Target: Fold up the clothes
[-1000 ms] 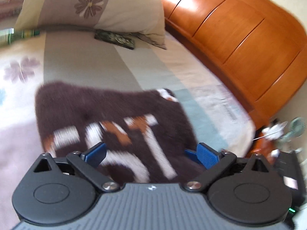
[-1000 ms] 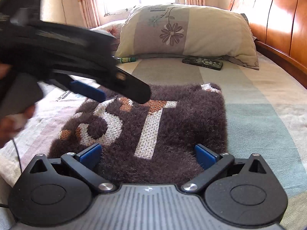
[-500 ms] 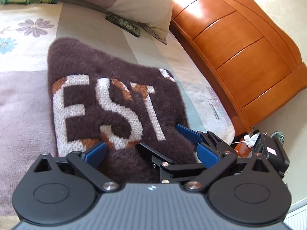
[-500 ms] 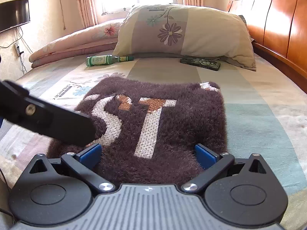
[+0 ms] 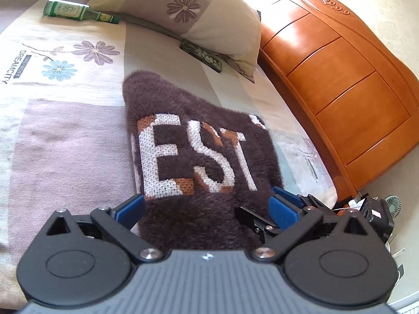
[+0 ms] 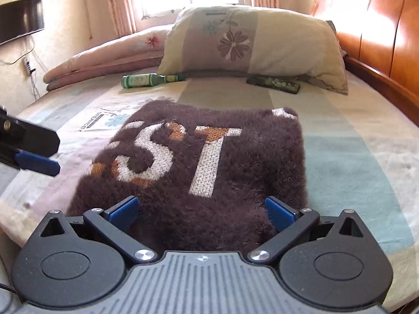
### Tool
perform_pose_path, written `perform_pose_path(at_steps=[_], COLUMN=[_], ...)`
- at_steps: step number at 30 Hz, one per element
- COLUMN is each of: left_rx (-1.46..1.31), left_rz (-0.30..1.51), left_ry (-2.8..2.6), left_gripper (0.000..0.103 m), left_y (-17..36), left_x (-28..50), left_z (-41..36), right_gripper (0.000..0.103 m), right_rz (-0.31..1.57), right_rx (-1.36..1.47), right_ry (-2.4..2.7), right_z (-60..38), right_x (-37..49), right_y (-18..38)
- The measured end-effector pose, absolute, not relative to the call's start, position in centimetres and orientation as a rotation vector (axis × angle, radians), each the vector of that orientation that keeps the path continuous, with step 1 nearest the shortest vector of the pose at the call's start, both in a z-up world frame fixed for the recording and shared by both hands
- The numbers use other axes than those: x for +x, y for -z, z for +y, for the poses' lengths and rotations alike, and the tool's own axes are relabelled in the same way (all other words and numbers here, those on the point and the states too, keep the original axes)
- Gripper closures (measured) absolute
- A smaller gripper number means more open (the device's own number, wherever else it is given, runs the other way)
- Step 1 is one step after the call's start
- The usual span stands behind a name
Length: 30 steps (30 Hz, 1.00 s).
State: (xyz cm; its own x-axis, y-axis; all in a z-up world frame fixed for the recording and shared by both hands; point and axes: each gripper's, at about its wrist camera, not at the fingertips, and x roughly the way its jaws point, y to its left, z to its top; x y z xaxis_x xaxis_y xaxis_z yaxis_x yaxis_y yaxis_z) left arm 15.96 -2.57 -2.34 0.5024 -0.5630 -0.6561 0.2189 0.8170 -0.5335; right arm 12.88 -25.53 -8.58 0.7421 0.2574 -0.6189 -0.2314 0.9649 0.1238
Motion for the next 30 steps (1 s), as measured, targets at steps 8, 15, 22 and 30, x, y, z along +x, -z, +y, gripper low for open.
perform_pose_path(at_steps=[8, 15, 22, 30], left_rx=[-0.435, -0.441, -0.455, -0.432], left_rz=[0.866, 0.795, 0.736, 0.789], left_ry=[0.472, 0.470, 0.448, 0.422], left_gripper=[0.003, 0.003, 0.003, 0.003], left_y=[0.7, -1.2, -2.3, -1.4], left_x=[13.2, 9.8, 6.1, 8.3], left_z=[-1.0, 0.5, 2.0, 0.5], right_gripper=[0.000, 0.000, 0.000, 0.000], right_rz=[0.729, 0.761, 0.749, 0.677], right_rx=[0.040, 0.015, -0.008, -0.032], right_ry=[-0.229, -0.216, -0.199, -0.196], right_z=[-24.8, -24.5, -24.1, -23.9], right_x=[14.3, 14.9, 14.5, 12.7], right_y=[7.6, 8.7, 8.7, 9.2])
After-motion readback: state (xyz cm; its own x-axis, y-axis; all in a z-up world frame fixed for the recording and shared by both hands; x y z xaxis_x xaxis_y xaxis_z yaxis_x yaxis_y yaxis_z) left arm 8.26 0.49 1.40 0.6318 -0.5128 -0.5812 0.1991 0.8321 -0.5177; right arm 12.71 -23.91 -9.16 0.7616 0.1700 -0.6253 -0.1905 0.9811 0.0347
